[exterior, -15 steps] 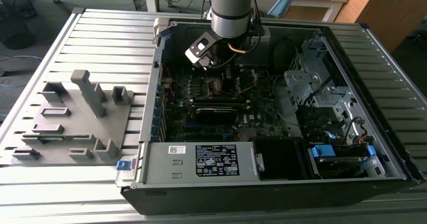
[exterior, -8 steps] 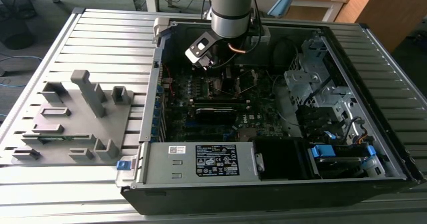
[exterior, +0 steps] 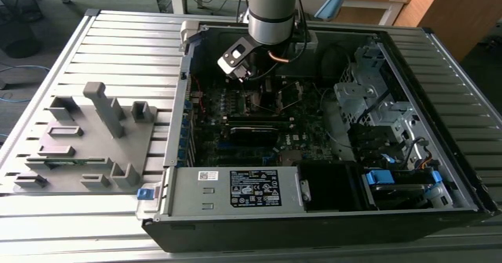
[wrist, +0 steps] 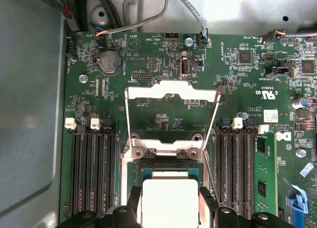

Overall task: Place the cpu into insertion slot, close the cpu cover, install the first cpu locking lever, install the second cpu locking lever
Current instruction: 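Place the cpu into insertion slot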

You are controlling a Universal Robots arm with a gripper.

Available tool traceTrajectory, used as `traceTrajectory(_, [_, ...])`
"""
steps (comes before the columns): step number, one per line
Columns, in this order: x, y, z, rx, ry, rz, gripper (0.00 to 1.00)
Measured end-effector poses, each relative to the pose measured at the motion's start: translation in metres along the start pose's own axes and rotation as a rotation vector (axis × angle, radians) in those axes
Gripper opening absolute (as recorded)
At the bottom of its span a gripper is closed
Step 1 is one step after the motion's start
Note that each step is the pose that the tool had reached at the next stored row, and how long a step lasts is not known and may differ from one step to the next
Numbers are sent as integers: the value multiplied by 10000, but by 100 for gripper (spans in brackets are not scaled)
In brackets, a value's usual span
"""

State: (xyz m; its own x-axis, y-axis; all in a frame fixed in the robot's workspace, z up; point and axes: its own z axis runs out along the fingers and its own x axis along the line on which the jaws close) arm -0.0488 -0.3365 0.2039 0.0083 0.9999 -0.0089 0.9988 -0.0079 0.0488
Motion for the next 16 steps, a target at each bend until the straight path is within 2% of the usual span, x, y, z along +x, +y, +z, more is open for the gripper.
traceTrajectory(11, [17, 4, 31, 4, 4, -108, 54])
traceTrajectory(16, [36, 2, 70, 3, 5, -110, 54])
